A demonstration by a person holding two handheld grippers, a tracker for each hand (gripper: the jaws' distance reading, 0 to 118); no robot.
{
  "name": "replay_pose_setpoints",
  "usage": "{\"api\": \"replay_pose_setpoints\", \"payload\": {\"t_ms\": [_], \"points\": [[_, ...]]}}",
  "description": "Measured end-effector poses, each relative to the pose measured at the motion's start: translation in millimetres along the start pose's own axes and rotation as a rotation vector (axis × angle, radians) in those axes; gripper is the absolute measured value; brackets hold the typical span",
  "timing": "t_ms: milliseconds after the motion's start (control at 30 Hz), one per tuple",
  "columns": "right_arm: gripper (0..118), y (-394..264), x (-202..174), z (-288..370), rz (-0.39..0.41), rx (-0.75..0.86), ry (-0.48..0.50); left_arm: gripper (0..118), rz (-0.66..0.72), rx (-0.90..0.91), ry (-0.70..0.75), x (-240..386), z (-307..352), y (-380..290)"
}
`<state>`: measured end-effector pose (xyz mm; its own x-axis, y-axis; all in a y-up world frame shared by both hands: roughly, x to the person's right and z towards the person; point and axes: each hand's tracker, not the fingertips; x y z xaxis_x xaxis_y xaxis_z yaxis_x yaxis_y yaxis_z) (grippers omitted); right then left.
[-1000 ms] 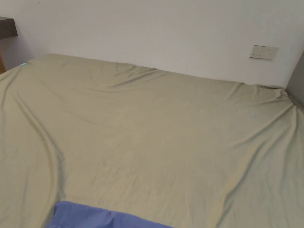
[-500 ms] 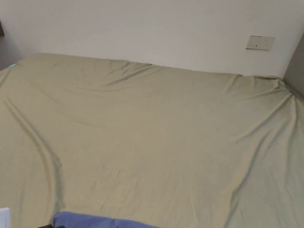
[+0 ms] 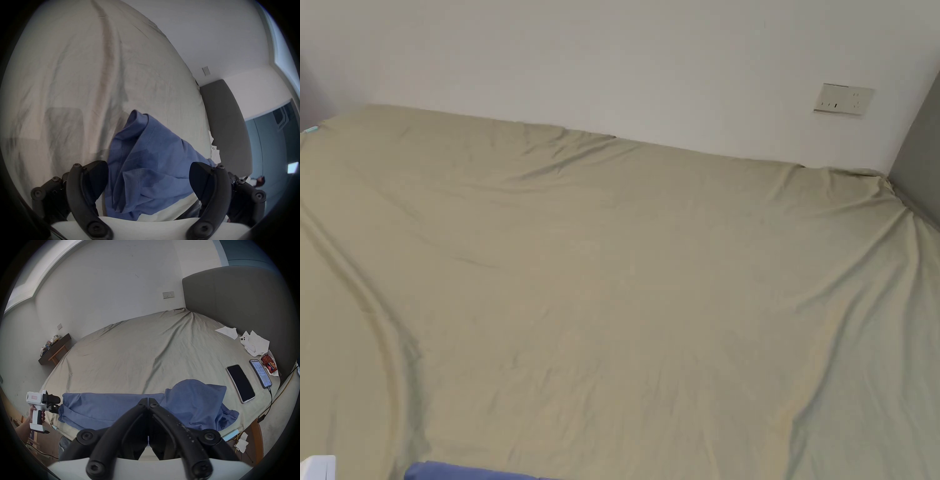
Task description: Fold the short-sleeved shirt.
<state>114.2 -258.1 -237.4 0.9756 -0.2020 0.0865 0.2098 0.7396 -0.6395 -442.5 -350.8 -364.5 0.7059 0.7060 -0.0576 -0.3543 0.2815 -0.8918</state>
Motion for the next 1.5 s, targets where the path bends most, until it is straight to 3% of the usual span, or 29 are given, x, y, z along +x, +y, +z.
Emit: {"api": "replay_pose_setpoints", "payload": {"t_ms": [100,200,267,300,333,400,467,500,667,800,1167,1300,1500], "points": [[2,-1,0,-2,-0.001,-0.007,-0.003,96,0.001,-0.065,-0.034,-1,-4,-2],[2,-2,0,-6,-0.023,-0.024,0.021,103,-0.003,-0.038,-0.046,3,-11,-5],[2,-4,-1,-10,-0.038,-0.037,0.042,102,0.065,-0.016,-0.135,7,-18,-3],[2,-4,-3,-12,-0.041,-0.042,0.048,92,0.110,-0.025,-0.184,9,-24,-3],[2,-5,-4,-14,-0.040,-0.047,0.053,74,0.140,-0.050,-0.210,11,-33,-2],[2,-6,-7,-13,-0.031,-0.050,0.058,13,0.096,-0.090,-0.141,23,-52,-6],[2,-6,-6,-11,-0.028,-0.050,0.063,13,0.000,-0.131,-0.068,26,-70,-8],[2,-7,-5,-8,-0.030,-0.050,0.063,13,-0.017,-0.118,-0.098,29,-71,-9],[2,-8,6,-1,-0.046,-0.043,0.043,12,0.002,-0.020,-0.114,32,-43,-12],[2,-8,12,2,-0.065,-0.036,0.023,10,0.135,0.043,-0.155,9,-1,-2],[2,-13,11,6,-0.079,-0.031,0.046,10,-0.017,0.135,0.135,34,74,19],[2,-15,11,5,-0.079,-0.035,0.052,10,-0.087,0.086,0.046,73,56,-5],[2,-21,16,5,-0.099,-0.041,0.079,10,-0.205,-0.030,-0.083,136,-23,-32]]}}
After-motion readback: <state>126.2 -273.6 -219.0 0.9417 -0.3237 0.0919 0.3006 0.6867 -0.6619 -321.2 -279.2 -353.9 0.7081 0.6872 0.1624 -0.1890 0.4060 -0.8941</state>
